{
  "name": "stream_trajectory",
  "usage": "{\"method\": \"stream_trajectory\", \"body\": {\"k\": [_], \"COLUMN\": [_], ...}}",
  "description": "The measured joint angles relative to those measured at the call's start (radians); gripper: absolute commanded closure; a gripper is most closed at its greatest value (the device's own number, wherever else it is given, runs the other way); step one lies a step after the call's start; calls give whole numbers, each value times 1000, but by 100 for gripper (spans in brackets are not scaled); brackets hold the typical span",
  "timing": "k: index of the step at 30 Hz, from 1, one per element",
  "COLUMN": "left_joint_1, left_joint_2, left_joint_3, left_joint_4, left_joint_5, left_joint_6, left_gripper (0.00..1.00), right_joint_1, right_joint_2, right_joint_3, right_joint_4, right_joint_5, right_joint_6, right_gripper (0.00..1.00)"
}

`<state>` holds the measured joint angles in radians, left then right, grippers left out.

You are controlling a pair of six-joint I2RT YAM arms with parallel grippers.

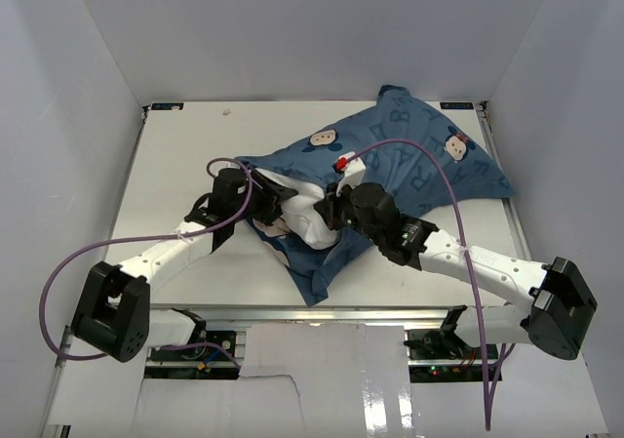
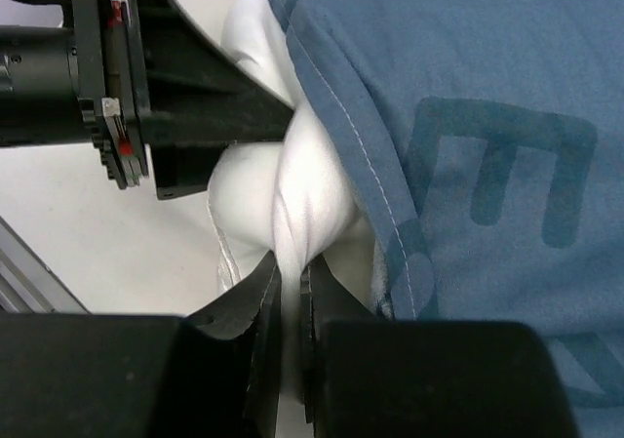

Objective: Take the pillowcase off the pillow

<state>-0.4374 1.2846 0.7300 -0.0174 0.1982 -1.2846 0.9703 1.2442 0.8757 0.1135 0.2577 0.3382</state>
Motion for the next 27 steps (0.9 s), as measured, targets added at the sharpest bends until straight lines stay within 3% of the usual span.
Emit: {"method": "stream_trajectory", "body": {"k": [1, 2, 4, 5, 6, 8, 11, 20, 27], "left_joint_1": [-10, -19, -29, -31, -31, -29, -31, -37, -37], "left_joint_2": [8, 10, 5, 2, -3, -15, -58, -166, -183], "left_joint_3": [-11, -27, -48, -54, -60, -71, -83, 37, 62], "left_joint_4": [24, 54, 92, 98, 101, 97, 74, -124, -173], "left_joint_5": [-1, -3, -9, -17, -28, -51, -88, -200, -228], "left_joint_6": [-7, -7, -10, -8, -4, 2, 21, 105, 121], "left_gripper": [68, 100, 100, 100, 100, 100, 100, 100, 100], "right_joint_1": [0, 0, 2, 4, 6, 15, 29, 36, 36], "right_joint_2": [2, 5, 14, 19, 19, 15, 1, -184, -377], "right_joint_3": [-2, -3, -3, -3, -3, 0, 10, 109, -5], "right_joint_4": [-1, -5, -8, -8, -8, -4, -16, -192, -193], "right_joint_5": [2, 2, -5, -10, -16, -38, -58, -53, -57], "right_joint_6": [0, 0, 0, 2, 10, 14, 5, -80, -61], "right_gripper": [92, 92, 81, 58, 48, 33, 21, 22, 25]}}
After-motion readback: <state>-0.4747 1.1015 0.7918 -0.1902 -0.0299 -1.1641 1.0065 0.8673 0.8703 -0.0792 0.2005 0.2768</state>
